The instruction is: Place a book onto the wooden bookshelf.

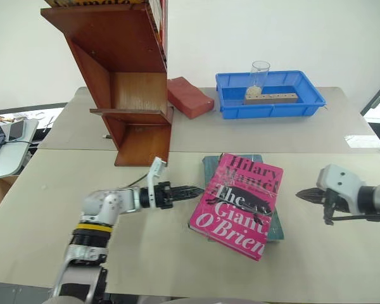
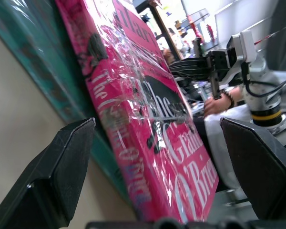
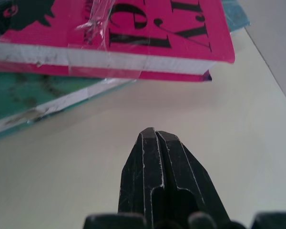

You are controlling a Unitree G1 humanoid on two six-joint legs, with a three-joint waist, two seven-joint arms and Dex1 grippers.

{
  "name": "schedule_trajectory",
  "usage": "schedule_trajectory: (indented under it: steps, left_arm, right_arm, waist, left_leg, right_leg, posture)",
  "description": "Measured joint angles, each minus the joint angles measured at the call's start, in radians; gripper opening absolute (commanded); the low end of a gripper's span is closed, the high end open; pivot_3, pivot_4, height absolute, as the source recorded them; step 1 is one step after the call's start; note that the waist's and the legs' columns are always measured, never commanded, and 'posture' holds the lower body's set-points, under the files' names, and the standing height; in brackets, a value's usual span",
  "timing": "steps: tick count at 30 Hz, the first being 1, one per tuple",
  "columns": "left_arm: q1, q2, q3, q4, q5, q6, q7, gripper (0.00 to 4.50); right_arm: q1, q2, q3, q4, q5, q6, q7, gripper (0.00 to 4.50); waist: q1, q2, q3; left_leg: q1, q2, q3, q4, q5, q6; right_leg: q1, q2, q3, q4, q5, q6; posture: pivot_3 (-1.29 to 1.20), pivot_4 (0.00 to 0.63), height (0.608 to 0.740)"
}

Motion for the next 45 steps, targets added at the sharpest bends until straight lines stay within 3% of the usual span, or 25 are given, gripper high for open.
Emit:
schedule_trajectory:
  steps: [6, 20, 23, 29, 32, 35, 38, 42, 45]
  left_arm:
    - [-0.030, -0.083, 0.027, 0.089, 0.011, 0.009, 0.067, 4.50]
    - [0.026, -0.174, 0.136, 0.038, -0.011, 0.080, 0.174, 4.50]
    - [0.041, -0.191, 0.157, 0.013, -0.020, 0.085, 0.200, 3.71]
    - [0.083, -0.195, 0.194, -0.051, -0.059, 0.111, 0.236, 0.86]
    - [0.106, -0.185, 0.207, -0.095, -0.085, 0.117, 0.249, 0.69]
    - [0.126, -0.100, 0.210, -0.203, -0.101, 0.125, 0.231, 0.69]
    - [0.121, 0.105, 0.207, -0.347, -0.100, 0.064, 0.125, 0.69]
    - [-0.020, 0.231, 0.178, -0.396, -0.025, -0.085, 0.030, 0.69]
    - [-0.163, 0.274, 0.150, -0.394, 0.069, -0.229, -0.002, 0.69]
  right_arm:
    - [-0.059, 0.053, 0.086, -0.021, -0.001, 0.037, -0.007, 0.07]
    - [-0.154, 0.139, 0.198, -0.098, 0.023, 0.082, 0.012, 0.07]
    - [-0.154, 0.141, 0.205, -0.099, 0.022, 0.081, 0.015, 0.00]
    - [-0.154, 0.141, 0.204, -0.103, 0.026, 0.082, 0.016, 0.00]
    - [-0.154, 0.139, 0.186, -0.118, 0.046, 0.086, 0.015, 0.00]
    - [-0.150, 0.108, 0.134, -0.154, 0.069, 0.111, 0.016, 0.00]
    - [-0.139, 0.067, 0.045, -0.184, 0.105, 0.136, 0.015, 0.00]
    - [-0.159, 0.060, -0.012, -0.216, 0.162, 0.178, 0.012, 0.00]
    - [-0.224, 0.049, -0.046, -0.242, 0.219, 0.219, 0.006, 0.00]
  waist:
    - [-0.001, 0.000, 0.000]
    - [0.003, 0.000, 0.000]
    - [0.001, 0.000, 0.000]
    - [-0.001, 0.000, 0.000]
    - [-0.001, 0.000, 0.000]
    - [-0.003, 0.000, 0.001]
    - [-0.006, -0.001, 0.002]
    - [0.005, -0.001, 0.004]
    - [0.005, 0.000, 0.005]
  left_leg:
    - [0.002, 0.000, -0.001, 0.000, 0.000, 0.000]
    - [0.002, -0.001, -0.003, 0.000, 0.000, -0.001]
    - [0.002, -0.002, -0.004, 0.000, 0.000, -0.001]
    - [0.002, -0.002, -0.004, -0.001, 0.000, -0.001]
    - [0.002, -0.002, -0.004, -0.001, 0.000, -0.001]
    - [0.002, -0.001, -0.004, -0.002, 0.000, -0.001]
    - [0.004, -0.001, -0.004, -0.004, 0.001, -0.003]
    - [0.004, -0.001, -0.004, -0.004, 0.002, -0.004]
    - [0.002, -0.001, -0.004, -0.005, 0.002, -0.004]
  right_leg:
    - [0.003, 0.000, 0.000, -0.001, 0.000, 0.000]
    - [0.006, 0.000, -0.001, -0.004, 0.000, 0.001]
    - [0.007, 0.000, -0.001, -0.004, 0.000, 0.001]
    - [0.006, 0.000, -0.001, -0.005, 0.000, 0.001]
    - [0.006, 0.000, -0.001, -0.005, 0.000, 0.001]
    - [0.006, 0.000, -0.001, -0.005, 0.000, 0.001]
    - [0.007, 0.000, -0.001, -0.006, 0.000, 0.000]
    - [0.006, 0.000, -0.001, -0.010, -0.002, 0.003]
    - [0.007, 0.000, -0.001, -0.015, 0.000, 0.003]
  posture:
    - [0.00, 0.150, 0.649]
    - [0.00, 0.150, 0.649]
    - [0.00, 0.150, 0.649]
    - [0.00, 0.150, 0.649]
    - [0.00, 0.150, 0.649]
    - [0.00, 0.150, 0.649]
    - [0.00, 0.150, 0.649]
    - [0.00, 0.150, 0.649]
    - [0.00, 0.150, 0.649]
